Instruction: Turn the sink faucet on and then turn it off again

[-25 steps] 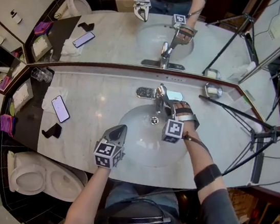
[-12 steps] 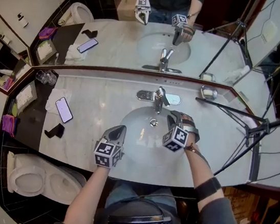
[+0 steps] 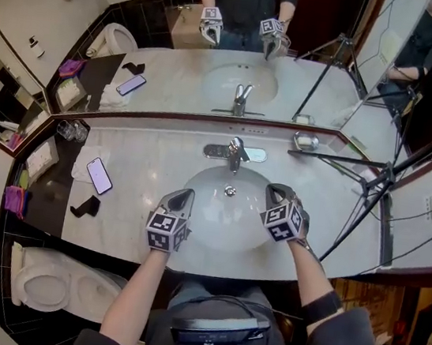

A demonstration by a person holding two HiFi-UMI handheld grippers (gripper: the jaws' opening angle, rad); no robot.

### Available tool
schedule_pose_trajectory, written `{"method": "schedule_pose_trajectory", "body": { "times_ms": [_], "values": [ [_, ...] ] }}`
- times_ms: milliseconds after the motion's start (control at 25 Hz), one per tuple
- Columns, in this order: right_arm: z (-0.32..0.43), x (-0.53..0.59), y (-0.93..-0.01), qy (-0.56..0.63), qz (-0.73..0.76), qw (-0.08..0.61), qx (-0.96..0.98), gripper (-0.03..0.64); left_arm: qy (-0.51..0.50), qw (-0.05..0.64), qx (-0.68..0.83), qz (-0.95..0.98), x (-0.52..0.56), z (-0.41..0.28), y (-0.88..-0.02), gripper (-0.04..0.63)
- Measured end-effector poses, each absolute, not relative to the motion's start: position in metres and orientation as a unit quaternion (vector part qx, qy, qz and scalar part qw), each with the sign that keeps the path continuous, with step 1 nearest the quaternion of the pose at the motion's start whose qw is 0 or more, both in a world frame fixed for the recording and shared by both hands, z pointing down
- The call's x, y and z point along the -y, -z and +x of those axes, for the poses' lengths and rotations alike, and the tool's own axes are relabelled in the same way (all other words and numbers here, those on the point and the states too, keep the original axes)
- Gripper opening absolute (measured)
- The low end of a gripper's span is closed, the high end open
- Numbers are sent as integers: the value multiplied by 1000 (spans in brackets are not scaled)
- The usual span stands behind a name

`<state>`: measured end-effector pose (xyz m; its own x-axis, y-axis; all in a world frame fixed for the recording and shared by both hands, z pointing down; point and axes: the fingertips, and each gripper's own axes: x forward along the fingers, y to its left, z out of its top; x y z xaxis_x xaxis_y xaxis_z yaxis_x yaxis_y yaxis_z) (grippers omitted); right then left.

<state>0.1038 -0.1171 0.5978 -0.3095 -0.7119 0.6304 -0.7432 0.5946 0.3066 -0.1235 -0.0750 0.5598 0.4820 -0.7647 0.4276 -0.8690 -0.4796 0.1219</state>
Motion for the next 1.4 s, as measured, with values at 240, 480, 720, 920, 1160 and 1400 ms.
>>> {"method": "schedule_pose_trajectory", "body": {
  "times_ms": [240, 480, 720, 920, 1160, 1400],
  "values": [
    [132, 88, -581, -84, 489, 334, 801, 17, -153, 150, 477, 852, 69, -119, -546, -12],
    [144, 69, -565, -121, 517, 298, 793, 17, -147, 143, 478, 854, 61, -125, -530, -12],
    [139, 59, -562, -119, 517, 292, 796, 17, -143, 143, 473, 858, 55, -129, -528, -12],
    [142, 53, -567, -122, 521, 293, 792, 17, -153, 142, 466, 860, 49, -127, -534, -14],
    [148, 52, -573, -126, 525, 295, 788, 17, -143, 145, 470, 859, 51, -125, -534, -14],
    [152, 51, -581, -132, 526, 299, 785, 17, -143, 148, 471, 858, 52, -126, -541, -14]
  ]
}}
